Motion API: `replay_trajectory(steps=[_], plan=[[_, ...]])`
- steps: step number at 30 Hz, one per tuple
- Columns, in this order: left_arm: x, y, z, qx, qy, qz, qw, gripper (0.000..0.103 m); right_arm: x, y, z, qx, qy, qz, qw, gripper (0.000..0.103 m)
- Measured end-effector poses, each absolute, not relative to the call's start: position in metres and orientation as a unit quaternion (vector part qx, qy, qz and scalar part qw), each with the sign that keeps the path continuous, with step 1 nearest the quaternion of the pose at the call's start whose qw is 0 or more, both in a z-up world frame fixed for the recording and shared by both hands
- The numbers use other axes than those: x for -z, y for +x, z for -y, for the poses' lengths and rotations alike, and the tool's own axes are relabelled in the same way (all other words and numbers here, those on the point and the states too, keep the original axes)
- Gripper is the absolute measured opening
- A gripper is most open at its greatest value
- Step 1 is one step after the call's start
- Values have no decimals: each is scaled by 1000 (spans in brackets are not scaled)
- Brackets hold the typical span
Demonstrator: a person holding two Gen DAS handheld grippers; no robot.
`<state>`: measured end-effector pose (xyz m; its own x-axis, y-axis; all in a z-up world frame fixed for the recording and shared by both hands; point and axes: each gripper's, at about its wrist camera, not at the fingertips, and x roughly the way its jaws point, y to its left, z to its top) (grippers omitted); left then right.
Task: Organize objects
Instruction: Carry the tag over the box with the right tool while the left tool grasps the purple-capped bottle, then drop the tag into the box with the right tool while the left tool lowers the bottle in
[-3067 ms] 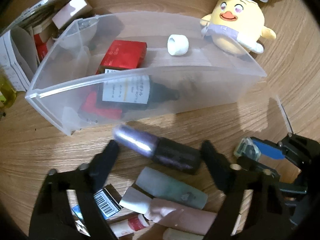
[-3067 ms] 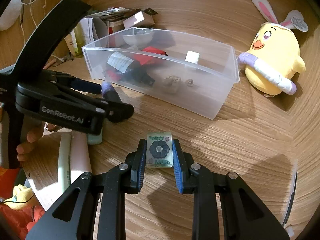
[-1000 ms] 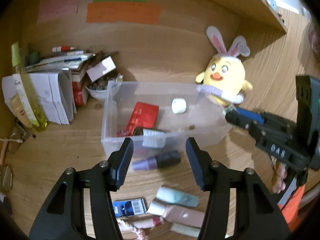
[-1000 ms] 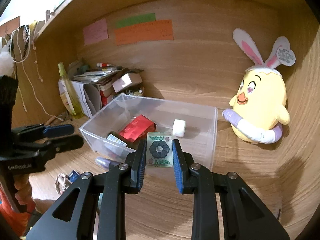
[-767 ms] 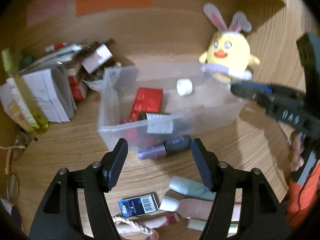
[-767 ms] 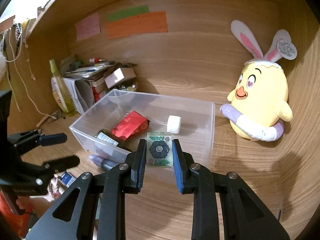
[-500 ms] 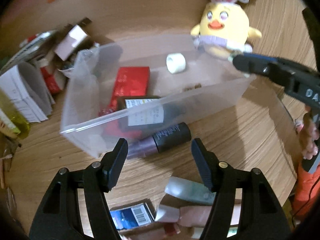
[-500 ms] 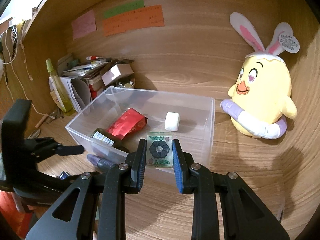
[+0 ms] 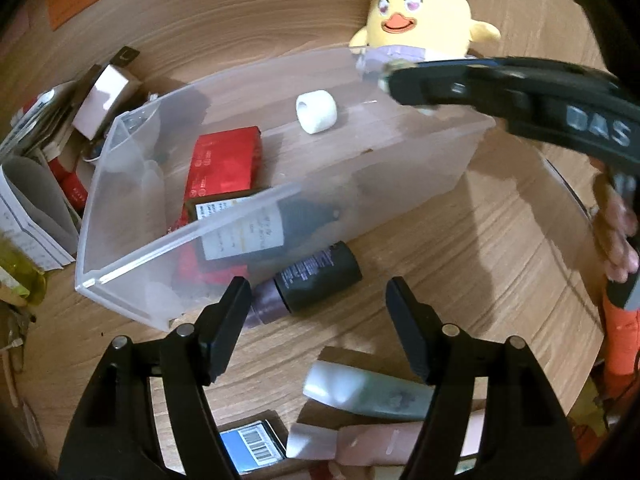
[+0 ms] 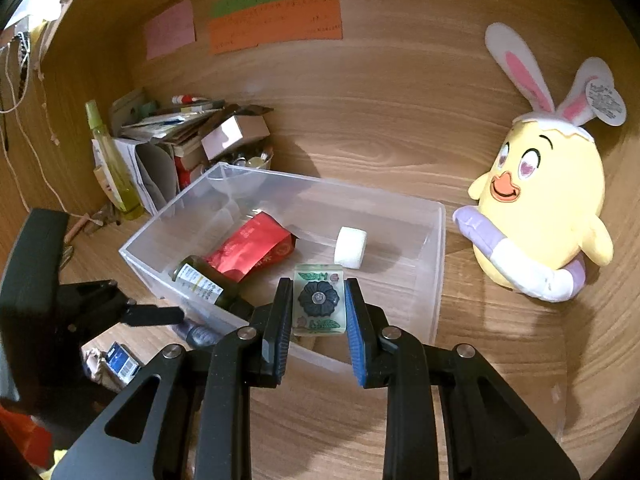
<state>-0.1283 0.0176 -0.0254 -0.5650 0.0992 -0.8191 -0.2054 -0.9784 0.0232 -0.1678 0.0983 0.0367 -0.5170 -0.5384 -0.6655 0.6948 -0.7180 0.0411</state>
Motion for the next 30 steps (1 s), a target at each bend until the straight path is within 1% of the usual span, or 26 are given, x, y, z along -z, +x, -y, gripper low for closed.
replay_trajectory(steps=[6, 10, 18, 20, 22, 25, 30], plan=[[21, -121, -13, -874, -473, -44, 103, 67, -26, -181, -96, 860, 354, -112, 350, 22], [22, -124, -13, -876, -471, -65, 86, 66, -19, -189, -96, 860, 366, -111, 338, 22], [44, -147, -12, -859, -497, -59, 103, 66, -9, -200, -90, 859, 383, -119, 318, 22], [44, -147, -12, -860, -495, -57, 106, 60, -8, -202, -88, 858, 386, -118, 318, 22], [44, -147, -11, -863, -491, -57, 106, 48, -8, -203, -87, 858, 387, -118, 315, 22], [43, -146, -10, -865, -487, -53, 110, 35, -7, -203, -86, 858, 389, -114, 315, 22], [43, -140, -14, -871, -475, -70, 104, 30, -9, -200, -87, 860, 385, -114, 315, 22]])
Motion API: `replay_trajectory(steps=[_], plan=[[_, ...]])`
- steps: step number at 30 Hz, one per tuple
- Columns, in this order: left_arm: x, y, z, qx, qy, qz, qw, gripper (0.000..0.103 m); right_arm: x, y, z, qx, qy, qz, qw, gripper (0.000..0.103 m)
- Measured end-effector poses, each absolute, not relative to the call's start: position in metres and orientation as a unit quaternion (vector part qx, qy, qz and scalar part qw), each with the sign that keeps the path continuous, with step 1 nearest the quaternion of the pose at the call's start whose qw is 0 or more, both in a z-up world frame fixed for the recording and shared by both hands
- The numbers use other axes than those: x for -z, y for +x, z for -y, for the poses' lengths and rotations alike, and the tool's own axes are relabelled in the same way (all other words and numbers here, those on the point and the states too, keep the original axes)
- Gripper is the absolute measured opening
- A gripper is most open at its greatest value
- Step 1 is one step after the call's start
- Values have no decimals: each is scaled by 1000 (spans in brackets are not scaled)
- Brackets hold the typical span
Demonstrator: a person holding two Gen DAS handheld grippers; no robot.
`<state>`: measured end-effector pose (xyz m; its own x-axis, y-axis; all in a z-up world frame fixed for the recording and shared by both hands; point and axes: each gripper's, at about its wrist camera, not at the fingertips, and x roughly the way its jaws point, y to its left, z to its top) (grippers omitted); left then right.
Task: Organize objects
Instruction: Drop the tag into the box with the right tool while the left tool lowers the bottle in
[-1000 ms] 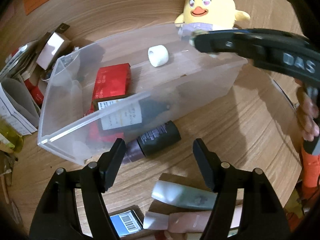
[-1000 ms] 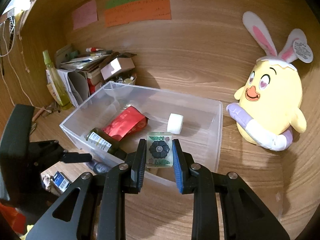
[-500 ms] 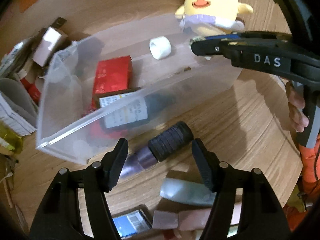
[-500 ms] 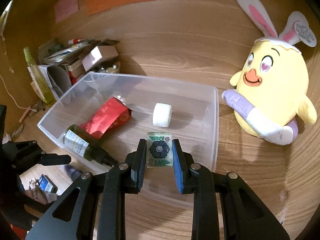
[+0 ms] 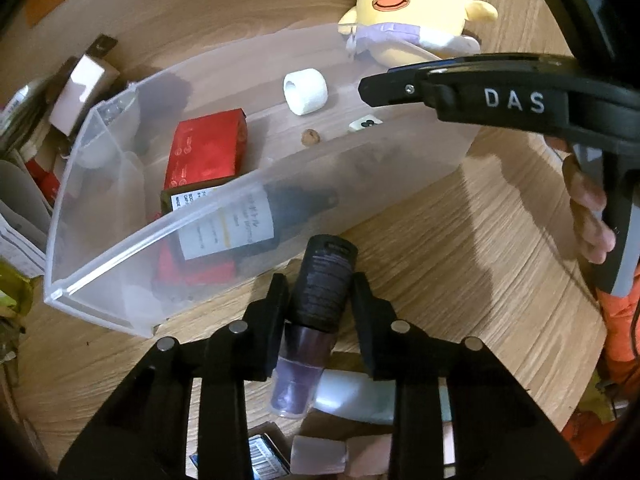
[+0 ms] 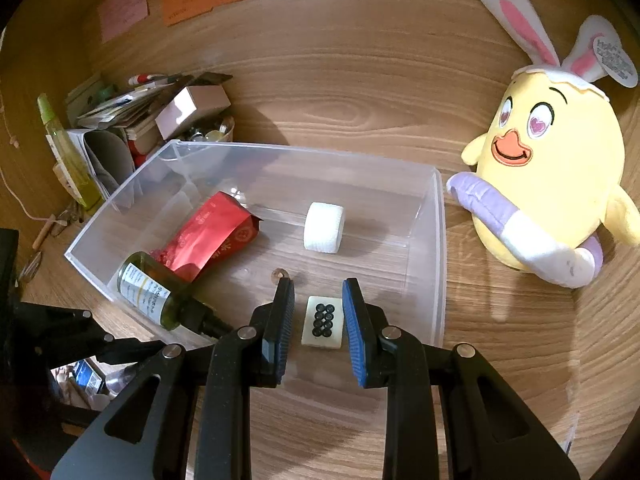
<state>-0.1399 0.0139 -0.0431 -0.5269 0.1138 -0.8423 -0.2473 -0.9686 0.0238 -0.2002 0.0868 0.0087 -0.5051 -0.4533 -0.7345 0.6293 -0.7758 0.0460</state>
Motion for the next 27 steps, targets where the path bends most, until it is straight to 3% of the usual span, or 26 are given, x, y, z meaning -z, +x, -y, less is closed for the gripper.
replay_trajectory(steps=[3, 16, 22, 27], plan=[[37, -133, -17, -880, -458, -84, 94, 25, -10, -198, -88, 861, 383, -115, 314, 23], [-12, -112, -15, -915, -388, -76, 86, 25, -25, -175, -94, 866, 359, -112, 328, 26], [-42, -112, 4, -928, -360, -28, 85, 25, -33, -156, -101, 872, 339, -112, 336, 38], [-60, -116, 20, -937, -342, 6, 74, 25, -38, -141, -109, 873, 328, -110, 344, 41]])
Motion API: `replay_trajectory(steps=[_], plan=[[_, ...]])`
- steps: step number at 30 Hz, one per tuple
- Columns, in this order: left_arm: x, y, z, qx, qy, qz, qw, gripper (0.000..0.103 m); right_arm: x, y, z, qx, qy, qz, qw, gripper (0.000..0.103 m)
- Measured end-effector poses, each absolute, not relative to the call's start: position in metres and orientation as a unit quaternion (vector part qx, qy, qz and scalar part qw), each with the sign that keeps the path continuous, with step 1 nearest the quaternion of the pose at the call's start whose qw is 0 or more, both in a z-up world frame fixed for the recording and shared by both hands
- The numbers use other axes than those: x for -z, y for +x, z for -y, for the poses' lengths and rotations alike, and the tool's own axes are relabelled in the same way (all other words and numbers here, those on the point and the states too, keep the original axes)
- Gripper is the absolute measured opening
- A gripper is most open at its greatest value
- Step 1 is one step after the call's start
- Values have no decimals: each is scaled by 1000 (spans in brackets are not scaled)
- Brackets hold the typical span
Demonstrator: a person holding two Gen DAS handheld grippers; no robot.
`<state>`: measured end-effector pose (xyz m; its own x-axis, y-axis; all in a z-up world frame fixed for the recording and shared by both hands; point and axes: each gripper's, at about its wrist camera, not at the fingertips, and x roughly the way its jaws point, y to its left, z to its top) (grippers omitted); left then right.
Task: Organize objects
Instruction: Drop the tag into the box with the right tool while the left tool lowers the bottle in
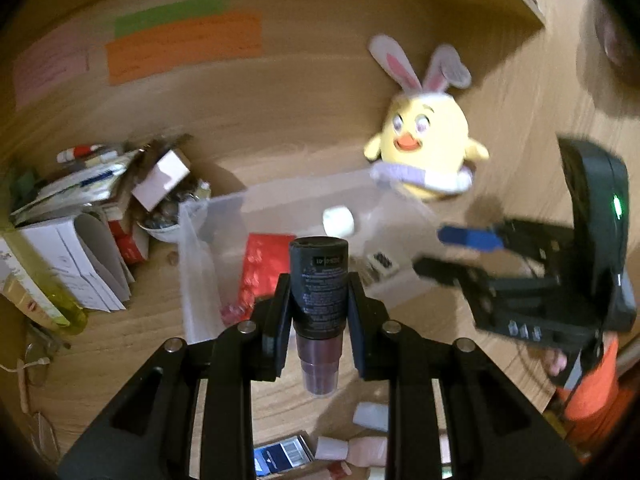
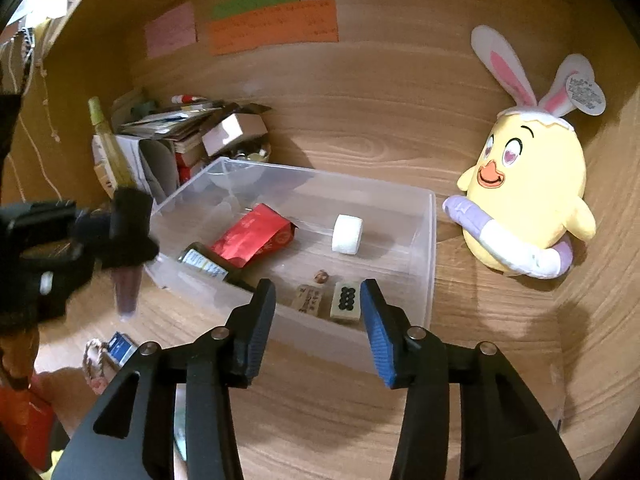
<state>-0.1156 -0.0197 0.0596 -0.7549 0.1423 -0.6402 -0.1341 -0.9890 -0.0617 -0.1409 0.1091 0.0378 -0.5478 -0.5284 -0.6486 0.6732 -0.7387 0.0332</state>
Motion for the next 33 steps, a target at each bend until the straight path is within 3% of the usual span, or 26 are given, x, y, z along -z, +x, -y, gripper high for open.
replay_trajectory(steps=[8, 17, 33], plan=[[-75, -136, 34, -947, -320, 24, 33, 25, -37, -122, -111, 868, 321, -113, 361, 43], [-41, -169, 56, -930, -367, 24, -26, 25, -24, -95, -106, 849, 330, -126, 392, 43], [-15, -174, 52, -914, -404, -5, -40, 26, 27, -59, -75, 791, 380, -195, 438, 43]])
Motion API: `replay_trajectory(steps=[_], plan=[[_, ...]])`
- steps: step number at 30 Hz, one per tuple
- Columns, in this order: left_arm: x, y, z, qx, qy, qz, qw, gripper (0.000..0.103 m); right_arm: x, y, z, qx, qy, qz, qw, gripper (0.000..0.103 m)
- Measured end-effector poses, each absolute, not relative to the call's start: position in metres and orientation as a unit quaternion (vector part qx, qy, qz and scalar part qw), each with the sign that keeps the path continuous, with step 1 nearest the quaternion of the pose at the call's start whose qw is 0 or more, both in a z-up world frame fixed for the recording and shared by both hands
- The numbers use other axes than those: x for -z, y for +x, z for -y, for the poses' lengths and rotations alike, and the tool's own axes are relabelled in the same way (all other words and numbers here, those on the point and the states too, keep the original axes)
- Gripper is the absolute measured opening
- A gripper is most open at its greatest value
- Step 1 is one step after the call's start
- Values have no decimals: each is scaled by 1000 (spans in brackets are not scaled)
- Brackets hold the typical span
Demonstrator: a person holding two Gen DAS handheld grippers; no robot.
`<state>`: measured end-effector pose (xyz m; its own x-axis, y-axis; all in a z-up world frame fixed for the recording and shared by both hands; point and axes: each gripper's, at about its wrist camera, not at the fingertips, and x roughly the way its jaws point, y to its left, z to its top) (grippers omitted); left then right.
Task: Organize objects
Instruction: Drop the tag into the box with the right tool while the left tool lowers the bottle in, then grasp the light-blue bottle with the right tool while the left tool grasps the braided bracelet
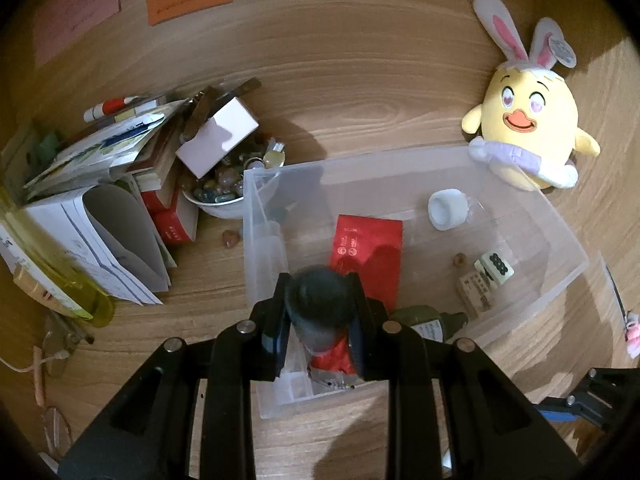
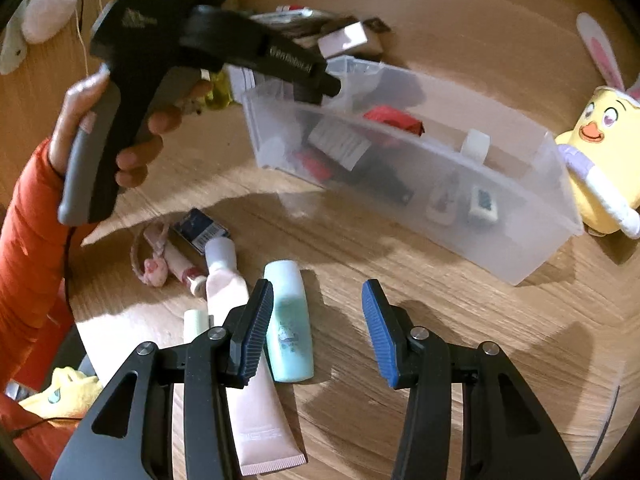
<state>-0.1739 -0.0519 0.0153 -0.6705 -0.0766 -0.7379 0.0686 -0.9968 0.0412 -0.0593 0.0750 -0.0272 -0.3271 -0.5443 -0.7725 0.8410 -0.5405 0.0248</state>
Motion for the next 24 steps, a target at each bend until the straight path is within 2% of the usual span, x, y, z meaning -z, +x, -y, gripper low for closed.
replay_trajectory(steps=[2, 6, 9, 12, 17, 20, 21, 22, 24], plan=[[-18, -170, 51, 915, 401, 6, 39, 28, 30, -60, -72, 788, 383, -201, 438, 43], [-25, -159, 48, 921, 388, 5, 35, 41, 33, -58, -66, 783, 385, -208, 441, 43], [-31, -148, 45, 925, 379, 11, 32, 44, 36, -58, -62, 785, 385, -217, 434, 43], [-35, -132, 42, 929, 369, 19, 32, 57, 40, -59, -61, 786, 389, -220, 428, 43], [-38, -106, 42, 932, 361, 20, 26, 59, 42, -59, -64, 787, 391, -214, 426, 43], [-35, -90, 45, 931, 365, 20, 21, 66, 42, -55, -65, 792, 383, -219, 423, 34], [-34, -84, 46, 930, 365, 20, 23, 76, 41, -53, -65, 791, 381, -220, 424, 29], [-32, -78, 47, 931, 364, 20, 24, 81, 41, -52, -64, 791, 380, -221, 425, 26], [-28, -65, 48, 930, 365, 23, 29, 81, 41, -48, -64, 794, 374, -226, 423, 23]])
